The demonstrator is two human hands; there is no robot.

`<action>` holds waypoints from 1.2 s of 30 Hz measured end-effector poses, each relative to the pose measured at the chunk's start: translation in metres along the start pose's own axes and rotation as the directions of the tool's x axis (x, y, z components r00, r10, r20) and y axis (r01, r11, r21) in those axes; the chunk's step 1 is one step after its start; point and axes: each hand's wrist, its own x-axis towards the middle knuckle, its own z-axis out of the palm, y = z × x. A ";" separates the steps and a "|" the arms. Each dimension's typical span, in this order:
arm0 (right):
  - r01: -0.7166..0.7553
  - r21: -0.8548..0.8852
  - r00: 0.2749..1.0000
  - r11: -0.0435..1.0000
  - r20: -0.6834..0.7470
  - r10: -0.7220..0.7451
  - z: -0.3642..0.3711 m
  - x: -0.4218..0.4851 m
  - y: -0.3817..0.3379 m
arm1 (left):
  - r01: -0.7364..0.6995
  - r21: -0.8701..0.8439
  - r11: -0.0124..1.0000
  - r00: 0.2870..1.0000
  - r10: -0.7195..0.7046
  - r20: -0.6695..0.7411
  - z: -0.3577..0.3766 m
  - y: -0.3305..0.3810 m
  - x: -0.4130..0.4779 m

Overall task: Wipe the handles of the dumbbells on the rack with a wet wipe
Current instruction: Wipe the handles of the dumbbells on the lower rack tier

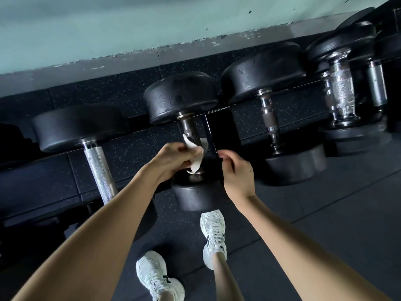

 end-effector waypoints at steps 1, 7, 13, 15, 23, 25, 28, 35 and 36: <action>-0.013 0.010 1.000 1.000 0.005 0.013 0.000 0.000 0.000 | 0.012 0.113 0.994 0.999 -0.006 -0.051 0.000 0.001 0.002; -0.021 -0.024 1.000 0.999 0.021 0.022 0.001 0.001 -0.002 | 0.134 0.720 0.681 0.918 0.189 -0.349 0.030 0.003 -0.014; -0.005 -0.059 1.000 0.998 0.012 0.005 0.000 0.000 -0.001 | 0.126 0.406 0.905 0.912 0.056 -0.407 0.026 -0.005 -0.005; -0.002 -0.062 1.000 0.998 0.003 0.002 0.000 0.000 -0.001 | 0.072 0.279 0.958 0.892 0.063 -0.447 0.030 -0.010 -0.002; 0.004 -0.009 1.000 1.000 -0.002 -0.004 0.000 -0.001 -0.001 | -0.062 0.269 0.961 0.813 0.205 -0.545 0.030 -0.001 0.007; 0.016 -0.019 1.000 1.000 -0.012 -0.016 0.000 -0.001 -0.002 | -0.106 0.246 0.964 0.814 0.226 -0.535 0.031 -0.003 0.006; 0.033 -0.025 0.999 0.999 -0.026 -0.033 0.001 -0.001 -0.001 | -0.130 0.247 0.960 0.769 0.255 -0.587 0.032 0.002 0.010; 0.003 -0.015 1.000 1.000 -0.006 -0.003 0.000 0.000 0.000 | -0.137 0.413 0.900 0.749 0.367 -0.551 0.021 0.010 0.012; 0.004 -0.022 1.000 1.000 -0.011 -0.004 0.000 -0.001 0.000 | -0.133 0.413 0.901 0.775 0.354 -0.523 0.021 0.003 0.009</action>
